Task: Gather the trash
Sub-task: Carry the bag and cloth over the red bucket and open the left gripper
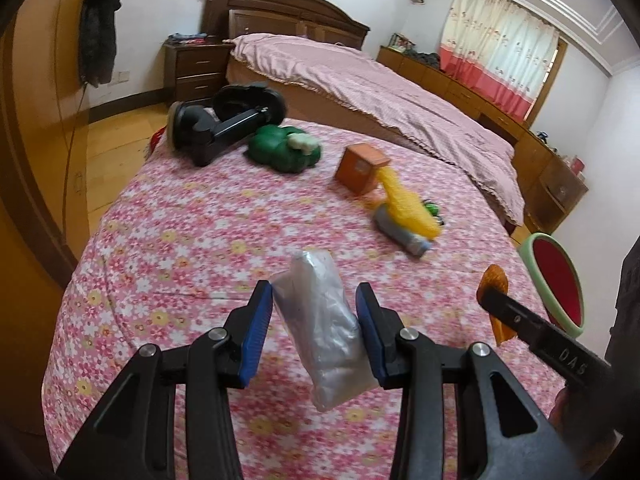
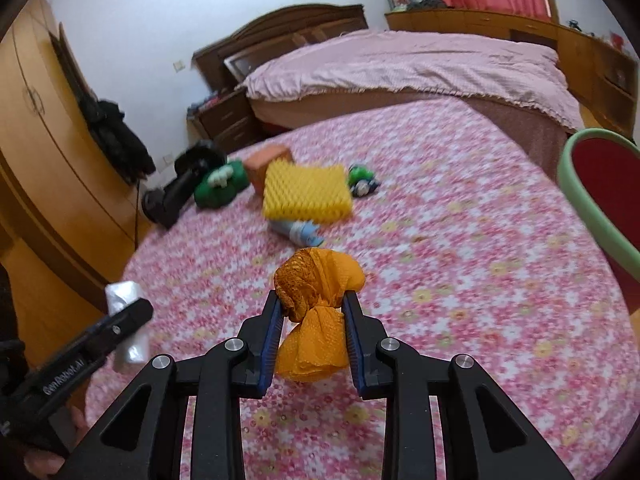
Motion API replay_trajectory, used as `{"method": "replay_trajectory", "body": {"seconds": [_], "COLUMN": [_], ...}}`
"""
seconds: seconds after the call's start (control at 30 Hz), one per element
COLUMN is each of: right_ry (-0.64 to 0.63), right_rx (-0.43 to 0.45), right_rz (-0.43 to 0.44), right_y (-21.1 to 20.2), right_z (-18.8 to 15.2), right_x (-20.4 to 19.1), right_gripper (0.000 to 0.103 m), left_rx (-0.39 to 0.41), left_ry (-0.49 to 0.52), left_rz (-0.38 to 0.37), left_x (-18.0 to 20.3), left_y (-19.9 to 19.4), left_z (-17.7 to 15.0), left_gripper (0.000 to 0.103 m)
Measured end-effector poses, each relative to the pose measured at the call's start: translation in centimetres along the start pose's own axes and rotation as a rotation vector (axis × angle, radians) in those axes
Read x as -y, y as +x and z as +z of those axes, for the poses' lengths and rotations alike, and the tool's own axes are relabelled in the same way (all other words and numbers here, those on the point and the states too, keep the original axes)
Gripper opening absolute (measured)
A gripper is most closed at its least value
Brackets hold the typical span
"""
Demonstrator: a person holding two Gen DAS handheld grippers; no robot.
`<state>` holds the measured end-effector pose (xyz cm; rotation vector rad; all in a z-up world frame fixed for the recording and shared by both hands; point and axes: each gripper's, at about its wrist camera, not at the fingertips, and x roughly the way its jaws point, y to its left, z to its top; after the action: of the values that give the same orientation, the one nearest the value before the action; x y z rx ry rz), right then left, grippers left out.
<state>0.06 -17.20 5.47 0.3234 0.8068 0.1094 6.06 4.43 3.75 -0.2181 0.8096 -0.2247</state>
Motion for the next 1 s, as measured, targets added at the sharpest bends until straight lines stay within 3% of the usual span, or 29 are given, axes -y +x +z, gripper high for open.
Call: {"method": "replay_trajectory", "body": {"seconds": [0.43, 1.0], "right_ry": [0.076, 0.226], "right_rx": [0.112, 0.207], "right_rz": [-0.02, -0.089], "right_y": [-6.0, -10.8], "right_z": [0.8, 2.0], "right_x": [3.1, 11.8], "right_gripper": [0.03, 0.03], "left_rx": [0.003, -0.038], "left_ry": [0.073, 0.169], "left_rz": [-0.121, -0.255], "left_x": [4.9, 13.2], "left_y": [-1.3, 0.0], "left_z": [0.6, 1.5], "left_gripper": [0.044, 0.044]}}
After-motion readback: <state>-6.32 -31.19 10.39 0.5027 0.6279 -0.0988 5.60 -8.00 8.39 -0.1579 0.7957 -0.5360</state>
